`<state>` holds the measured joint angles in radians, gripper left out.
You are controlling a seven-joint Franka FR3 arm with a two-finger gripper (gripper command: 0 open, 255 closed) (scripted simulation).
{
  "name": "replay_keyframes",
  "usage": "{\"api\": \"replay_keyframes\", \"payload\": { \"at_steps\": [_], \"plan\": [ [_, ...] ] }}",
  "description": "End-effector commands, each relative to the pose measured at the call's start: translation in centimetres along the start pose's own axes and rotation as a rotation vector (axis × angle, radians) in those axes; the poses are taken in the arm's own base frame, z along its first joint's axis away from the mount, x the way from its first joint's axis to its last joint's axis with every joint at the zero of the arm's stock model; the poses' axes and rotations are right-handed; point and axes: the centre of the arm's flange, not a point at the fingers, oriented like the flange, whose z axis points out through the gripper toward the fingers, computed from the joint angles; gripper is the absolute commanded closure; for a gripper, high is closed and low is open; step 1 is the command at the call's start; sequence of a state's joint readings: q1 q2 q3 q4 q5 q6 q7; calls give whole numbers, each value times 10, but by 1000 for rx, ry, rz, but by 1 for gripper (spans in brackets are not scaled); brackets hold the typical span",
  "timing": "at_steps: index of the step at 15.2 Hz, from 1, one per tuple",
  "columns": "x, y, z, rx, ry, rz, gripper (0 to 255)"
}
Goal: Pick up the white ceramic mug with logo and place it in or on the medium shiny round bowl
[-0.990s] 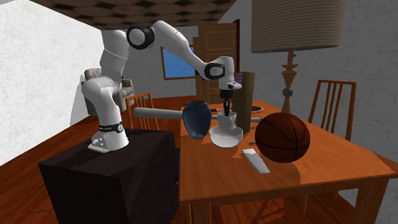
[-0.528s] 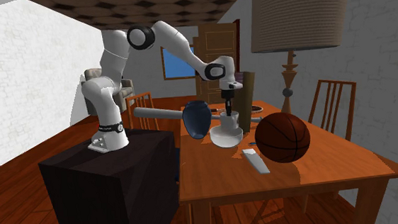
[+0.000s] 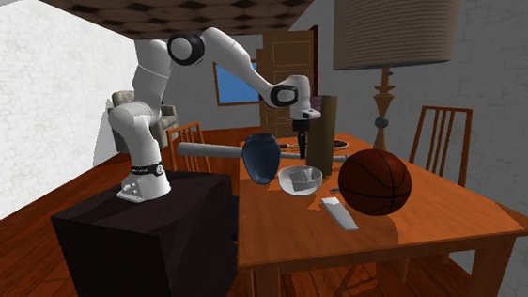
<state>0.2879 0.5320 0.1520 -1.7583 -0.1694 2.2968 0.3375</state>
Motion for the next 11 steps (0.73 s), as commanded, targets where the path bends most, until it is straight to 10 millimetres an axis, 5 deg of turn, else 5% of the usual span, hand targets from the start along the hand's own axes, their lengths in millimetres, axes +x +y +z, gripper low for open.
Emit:
{"api": "replay_keyframes", "payload": {
  "at_steps": [1, 2, 6, 11],
  "plan": [
    [-12, -14, 23, -4, -48, -21, 0],
    [-5, -8, 29, -3, -48, -22, 0],
    [-3, -8, -21, -3, -48, -22, 0],
    [-3, -8, -21, -3, -48, -22, 0]
  ]
}}
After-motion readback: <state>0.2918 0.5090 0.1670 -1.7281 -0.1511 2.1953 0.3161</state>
